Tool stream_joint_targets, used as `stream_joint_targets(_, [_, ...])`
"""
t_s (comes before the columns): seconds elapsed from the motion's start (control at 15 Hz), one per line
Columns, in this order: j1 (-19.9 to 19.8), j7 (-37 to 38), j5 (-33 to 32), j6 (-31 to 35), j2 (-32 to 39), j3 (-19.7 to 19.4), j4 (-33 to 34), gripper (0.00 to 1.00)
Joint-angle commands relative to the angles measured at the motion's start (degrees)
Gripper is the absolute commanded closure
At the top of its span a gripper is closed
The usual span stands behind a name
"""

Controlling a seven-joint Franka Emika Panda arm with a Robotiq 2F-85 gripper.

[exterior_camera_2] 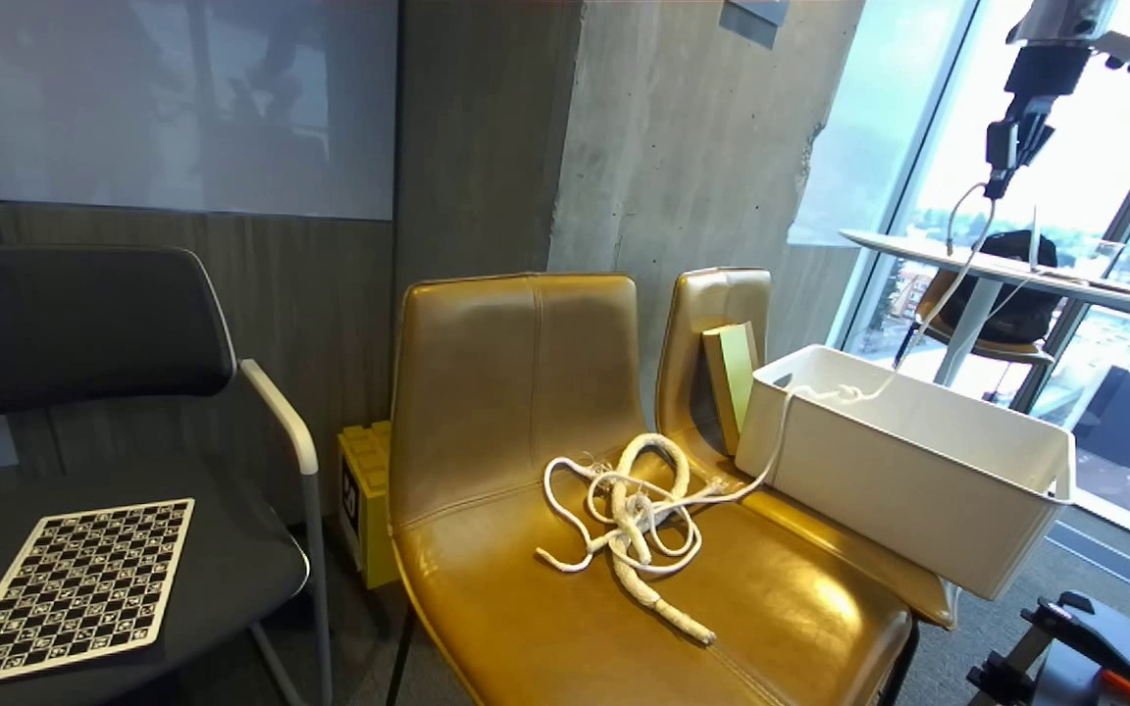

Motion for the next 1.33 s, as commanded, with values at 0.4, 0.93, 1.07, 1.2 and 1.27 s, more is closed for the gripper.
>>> stream_joint_targets(0.4, [0.95,-7.85,3.61,23.14,-10.19,2.98,-31.00,0.64])
stream_joint_targets(0.93, [2.27,-20.56,4.53,43.90,-18.50,6.32,-48.87,0.06])
stream_joint_targets(1.07, [3.51,-25.41,4.24,45.63,-22.85,6.95,-54.82,0.00])
stream_joint_targets(1.2, [5.82,-28.05,2.83,49.95,-26.77,6.90,-60.76,0.00])
stream_joint_targets(1.27, [7.06,-29.24,2.33,52.53,-28.71,6.85,-63.82,0.00])
